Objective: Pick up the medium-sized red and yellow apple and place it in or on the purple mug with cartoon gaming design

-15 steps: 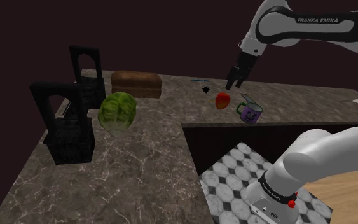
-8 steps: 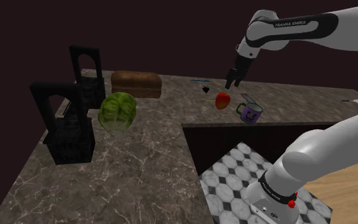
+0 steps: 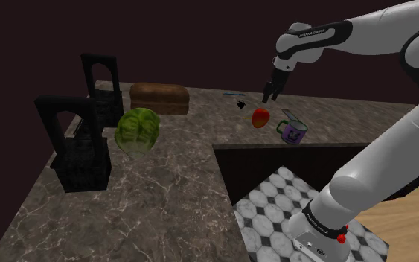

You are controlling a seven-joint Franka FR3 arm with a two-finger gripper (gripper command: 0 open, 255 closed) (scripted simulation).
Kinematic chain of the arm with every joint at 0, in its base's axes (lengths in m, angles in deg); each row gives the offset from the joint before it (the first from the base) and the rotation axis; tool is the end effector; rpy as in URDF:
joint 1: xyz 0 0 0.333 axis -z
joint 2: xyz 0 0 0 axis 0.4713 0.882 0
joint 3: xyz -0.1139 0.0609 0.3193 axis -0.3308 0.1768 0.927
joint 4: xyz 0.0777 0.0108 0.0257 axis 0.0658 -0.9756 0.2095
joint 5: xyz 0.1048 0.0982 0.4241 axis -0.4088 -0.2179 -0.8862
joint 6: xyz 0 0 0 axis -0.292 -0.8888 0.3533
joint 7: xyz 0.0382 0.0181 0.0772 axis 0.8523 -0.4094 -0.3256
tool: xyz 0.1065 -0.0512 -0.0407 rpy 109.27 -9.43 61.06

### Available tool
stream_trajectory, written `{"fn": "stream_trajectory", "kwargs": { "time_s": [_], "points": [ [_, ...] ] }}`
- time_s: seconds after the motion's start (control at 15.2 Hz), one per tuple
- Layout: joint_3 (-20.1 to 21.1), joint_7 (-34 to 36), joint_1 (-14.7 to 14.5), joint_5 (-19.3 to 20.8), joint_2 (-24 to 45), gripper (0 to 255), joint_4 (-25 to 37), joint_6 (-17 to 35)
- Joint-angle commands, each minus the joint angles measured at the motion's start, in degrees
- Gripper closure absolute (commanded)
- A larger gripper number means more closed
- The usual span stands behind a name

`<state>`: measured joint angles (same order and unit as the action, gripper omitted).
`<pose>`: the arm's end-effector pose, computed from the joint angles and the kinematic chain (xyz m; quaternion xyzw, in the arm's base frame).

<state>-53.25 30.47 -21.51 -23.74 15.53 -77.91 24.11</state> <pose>0.5031 -0.2459 0.4414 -0.9993 -0.0131 0.0108 0.0348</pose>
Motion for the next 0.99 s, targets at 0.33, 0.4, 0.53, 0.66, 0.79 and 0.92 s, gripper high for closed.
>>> {"fn": "stream_trajectory", "kwargs": {
  "time_s": [0.33,0.4,0.53,0.66,0.79,0.92],
  "points": [
    [-2.1,-5.5,1.5,-2.5,8.9,0,5.5,2.4],
    [-2.0,-5.5,1.5,-2.6,9.2,0,4.9,3.1],
    [-2.0,-5.7,1.5,-2.9,9.7,0,3.9,4.6],
    [-2.0,-5.9,1.5,-3.1,10.1,0,3.1,5.8],
    [-2.0,-5.9,1.5,-3.1,10.1,0,3.1,5.8],
    [-2.0,-5.9,1.5,-3.1,10.1,0,3.1,5.8]
  ]
}}
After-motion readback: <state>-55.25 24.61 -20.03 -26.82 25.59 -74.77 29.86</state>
